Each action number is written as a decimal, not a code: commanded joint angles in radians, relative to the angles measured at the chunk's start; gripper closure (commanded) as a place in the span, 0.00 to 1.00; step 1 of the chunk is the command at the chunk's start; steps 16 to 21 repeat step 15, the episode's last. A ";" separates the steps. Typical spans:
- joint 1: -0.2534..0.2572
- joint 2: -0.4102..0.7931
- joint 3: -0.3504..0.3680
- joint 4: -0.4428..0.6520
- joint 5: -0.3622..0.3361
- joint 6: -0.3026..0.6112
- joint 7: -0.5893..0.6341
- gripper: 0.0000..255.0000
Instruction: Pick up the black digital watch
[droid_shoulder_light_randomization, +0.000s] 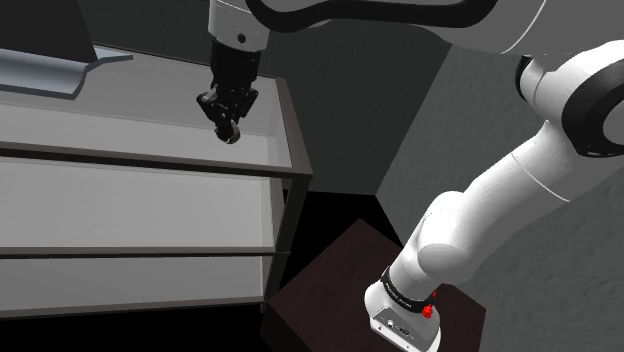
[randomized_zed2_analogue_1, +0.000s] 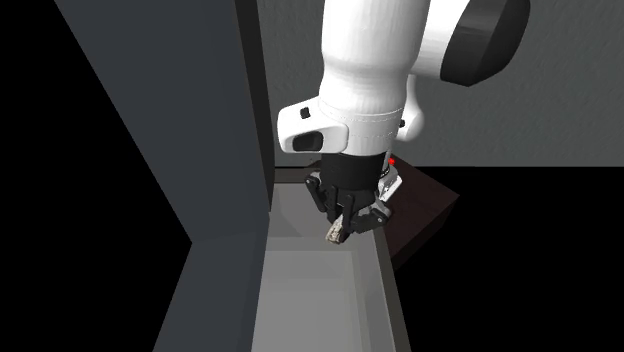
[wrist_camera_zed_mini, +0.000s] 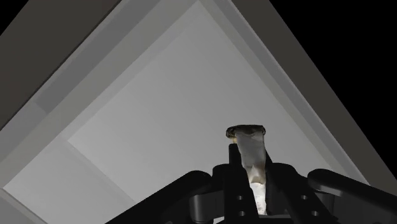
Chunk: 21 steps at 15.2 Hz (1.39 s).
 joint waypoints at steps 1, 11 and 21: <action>-0.001 0.001 -0.001 0.023 -0.001 -0.022 0.000 1.00; -0.006 0.025 -0.003 0.182 -0.011 -0.158 0.008 1.00; -0.007 0.033 -0.003 0.219 -0.014 -0.188 0.011 1.00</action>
